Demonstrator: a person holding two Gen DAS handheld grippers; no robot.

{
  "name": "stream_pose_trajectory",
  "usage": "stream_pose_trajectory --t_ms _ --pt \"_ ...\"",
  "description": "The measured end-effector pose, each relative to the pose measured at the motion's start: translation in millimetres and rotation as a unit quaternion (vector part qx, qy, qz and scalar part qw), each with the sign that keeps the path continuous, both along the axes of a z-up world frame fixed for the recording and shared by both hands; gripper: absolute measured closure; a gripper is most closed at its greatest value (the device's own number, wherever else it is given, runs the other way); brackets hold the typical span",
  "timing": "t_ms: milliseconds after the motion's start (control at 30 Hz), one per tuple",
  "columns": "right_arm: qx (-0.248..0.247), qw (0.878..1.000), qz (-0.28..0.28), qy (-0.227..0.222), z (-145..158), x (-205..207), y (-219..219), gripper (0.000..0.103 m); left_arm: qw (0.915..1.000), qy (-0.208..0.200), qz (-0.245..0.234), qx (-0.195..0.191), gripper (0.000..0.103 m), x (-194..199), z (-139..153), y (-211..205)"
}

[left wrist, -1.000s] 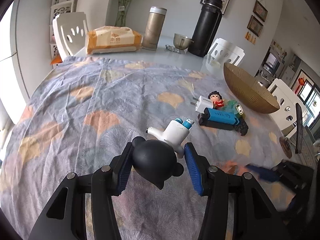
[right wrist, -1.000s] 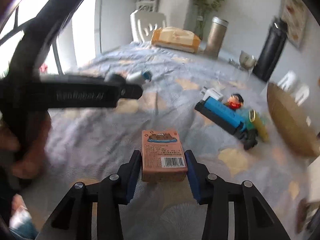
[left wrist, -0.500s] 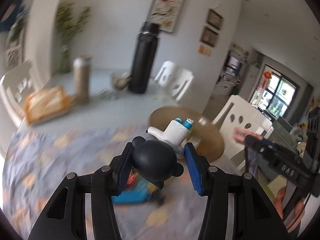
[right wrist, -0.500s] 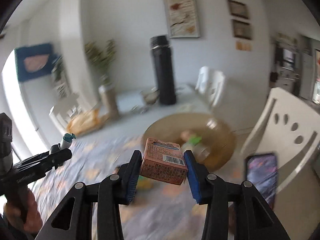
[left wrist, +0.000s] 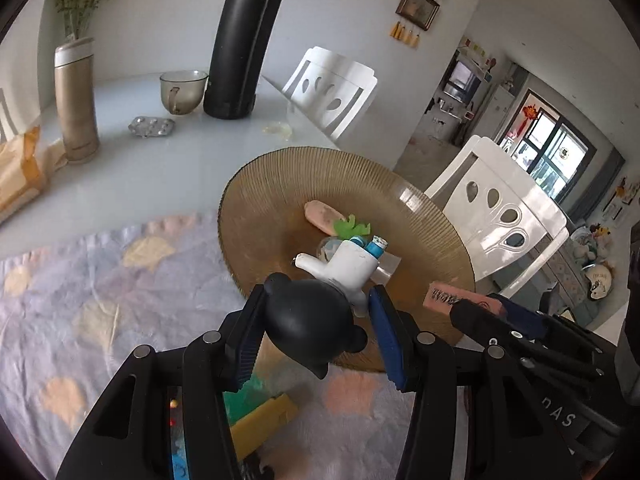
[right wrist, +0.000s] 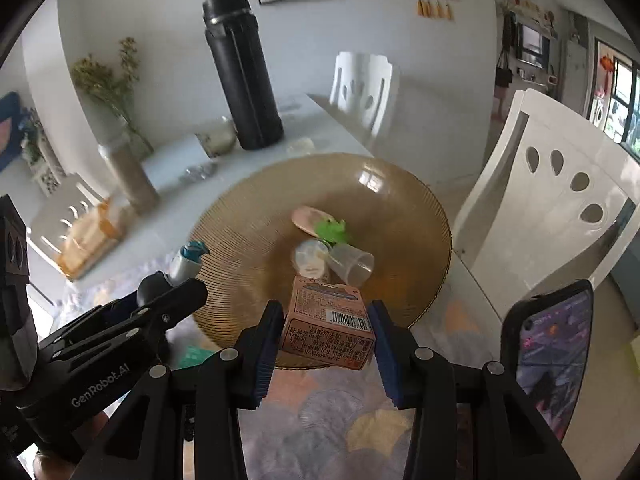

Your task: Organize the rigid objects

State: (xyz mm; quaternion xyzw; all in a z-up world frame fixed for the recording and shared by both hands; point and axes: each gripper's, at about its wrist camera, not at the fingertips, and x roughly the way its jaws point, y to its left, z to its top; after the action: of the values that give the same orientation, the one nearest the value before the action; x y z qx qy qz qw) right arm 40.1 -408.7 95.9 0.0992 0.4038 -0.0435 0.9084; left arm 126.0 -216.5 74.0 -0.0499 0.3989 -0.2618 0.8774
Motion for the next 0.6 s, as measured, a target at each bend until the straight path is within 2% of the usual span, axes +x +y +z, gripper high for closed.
stream_pose_trajectory --t_ms 33,100,133,267,333,400,467,600 --pt "-0.005 1.000 -0.003 0.007 0 2 0 0.060 1.0000 -0.002 -0.001 0.001 0.050 -1 1 -1" --pt "-0.004 1.000 -0.007 0.018 3 6 -1 0.054 0.9999 -0.012 0.006 0.009 0.034 -4 9 2" --pt "-0.001 1.000 -0.009 0.011 6 5 -4 0.052 0.9997 -0.023 0.006 0.008 0.031 -8 18 7" --pt "0.006 0.998 -0.007 -0.055 37 -24 -7 0.047 0.9979 -0.061 0.006 -0.023 0.030 -39 50 43" --pt "0.004 0.996 0.000 -0.085 51 -43 -2 0.036 0.9965 -0.075 0.020 -0.032 0.020 -55 63 63" --pt "0.007 0.995 0.014 -0.097 58 -57 8 0.021 0.9943 -0.089 0.040 -0.041 0.019 -77 71 86" --pt "0.019 0.993 0.044 -0.104 60 -70 21 0.019 0.9917 -0.107 0.055 -0.047 0.019 -104 77 109" --pt "0.012 0.989 0.109 -0.104 46 -96 63 0.018 0.9876 -0.123 0.095 -0.022 0.019 -143 69 142"
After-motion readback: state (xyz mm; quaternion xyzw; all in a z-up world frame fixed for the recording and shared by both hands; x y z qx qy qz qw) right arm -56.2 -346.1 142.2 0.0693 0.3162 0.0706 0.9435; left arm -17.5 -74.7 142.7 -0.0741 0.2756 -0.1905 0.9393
